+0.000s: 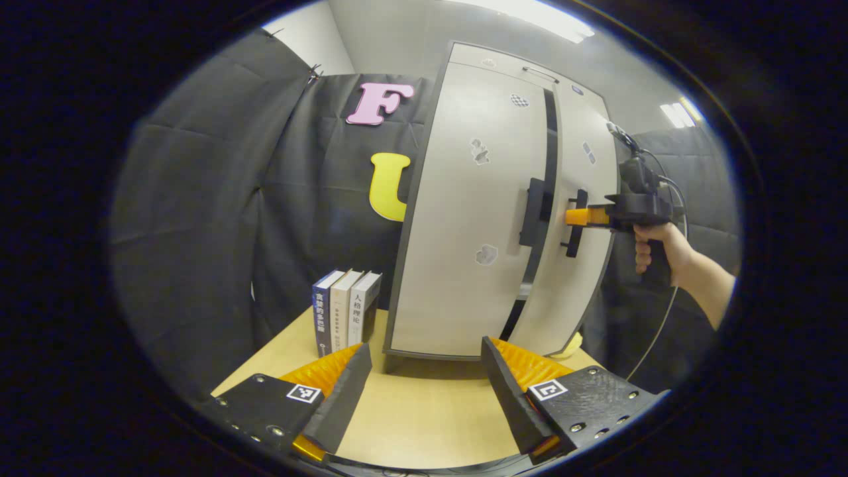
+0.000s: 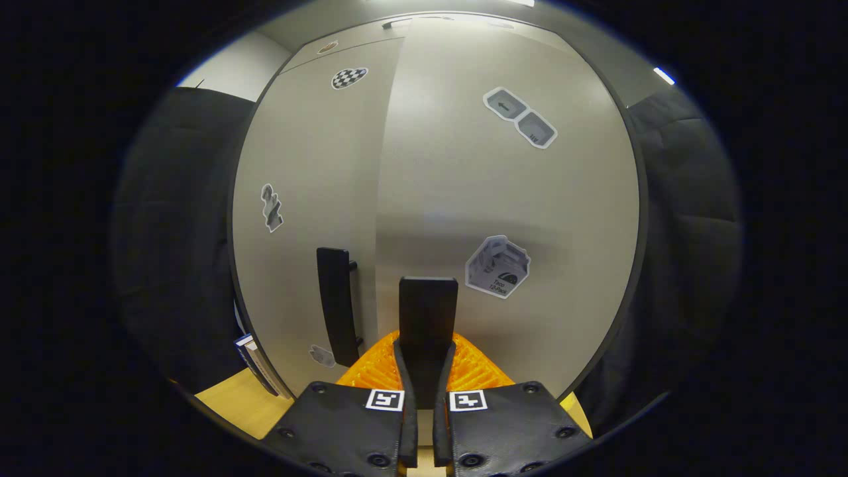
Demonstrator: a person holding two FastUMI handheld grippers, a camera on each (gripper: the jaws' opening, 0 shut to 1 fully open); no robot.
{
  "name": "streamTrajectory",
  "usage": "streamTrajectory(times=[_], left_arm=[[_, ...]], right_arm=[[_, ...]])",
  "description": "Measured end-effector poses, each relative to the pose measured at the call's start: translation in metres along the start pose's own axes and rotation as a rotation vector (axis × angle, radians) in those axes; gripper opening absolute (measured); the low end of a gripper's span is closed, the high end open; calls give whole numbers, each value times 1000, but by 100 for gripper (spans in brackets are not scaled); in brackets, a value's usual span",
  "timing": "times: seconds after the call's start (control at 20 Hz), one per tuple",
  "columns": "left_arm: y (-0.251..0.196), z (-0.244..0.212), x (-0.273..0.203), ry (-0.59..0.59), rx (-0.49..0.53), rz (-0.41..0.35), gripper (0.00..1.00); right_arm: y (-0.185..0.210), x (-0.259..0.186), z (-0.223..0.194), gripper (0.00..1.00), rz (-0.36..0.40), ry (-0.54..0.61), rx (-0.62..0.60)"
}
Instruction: Open the right door of the double-door shoe cabinet with the right hand, and open the left door with the left hand.
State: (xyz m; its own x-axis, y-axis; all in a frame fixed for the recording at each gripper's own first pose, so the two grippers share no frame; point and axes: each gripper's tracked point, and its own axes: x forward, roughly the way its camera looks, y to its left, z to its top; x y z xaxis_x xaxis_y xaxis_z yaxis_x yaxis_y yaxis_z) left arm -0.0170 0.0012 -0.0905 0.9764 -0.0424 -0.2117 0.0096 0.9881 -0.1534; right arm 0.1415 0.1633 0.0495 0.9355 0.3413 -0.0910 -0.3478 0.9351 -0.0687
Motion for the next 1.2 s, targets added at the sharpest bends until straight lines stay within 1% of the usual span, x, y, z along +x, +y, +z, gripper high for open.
streamTrajectory(times=[0.05, 0.1, 0.15, 0.2, 0.3, 0.35, 0.4, 0.45, 0.5, 0.55, 0.7, 0.95, 1.1, 1.2], left_arm=[[-8, 6, -2, -7, -21, -2, 97], [-15, 13, -5, -18, -28, 9, 98], [-20, 18, -9, -27, -19, 28, 99], [-25, 22, -13, -31, -1, 53, 98], [-38, 27, -26, -42, 29, 107, 98], [-47, 28, -33, -47, 21, 128, 97], [-58, 26, -40, -47, -3, 140, 98], [-70, 23, -46, -50, -25, 145, 99], [-83, 20, -50, -46, -40, 152, 99], [-92, 15, -55, -38, -42, 164, 98], [-118, 13, -78, -49, -9, 213, 98], [-160, -8, -115, -41, 68, 283, 97], [-186, -30, -127, -18, 88, 285, 97], [-198, -39, -136, -12, 96, 293, 98]], right_arm=[[-1, -5, -1, 8, 16, -7, 6], [-2, -10, -1, 11, 35, -9, 6], [-2, -14, -2, 11, 58, -11, 4], [-3, -18, -2, 8, 84, -12, 4], [-5, -30, -5, 8, 134, -15, 13], [-7, -36, -6, 11, 160, -21, 17], [-9, -43, -7, 8, 182, -28, 24], [-11, -48, -8, 8, 202, -32, 29], [-14, -53, -9, 11, 223, -36, 31], [-16, -58, -10, 11, 246, -39, 32], [-23, -74, -14, 11, 311, -38, 37], [-46, -101, -19, 11, 394, -52, 56], [-57, -111, -24, 11, 420, -50, 79], [-73, -126, -27, 11, 427, -44, 97]])
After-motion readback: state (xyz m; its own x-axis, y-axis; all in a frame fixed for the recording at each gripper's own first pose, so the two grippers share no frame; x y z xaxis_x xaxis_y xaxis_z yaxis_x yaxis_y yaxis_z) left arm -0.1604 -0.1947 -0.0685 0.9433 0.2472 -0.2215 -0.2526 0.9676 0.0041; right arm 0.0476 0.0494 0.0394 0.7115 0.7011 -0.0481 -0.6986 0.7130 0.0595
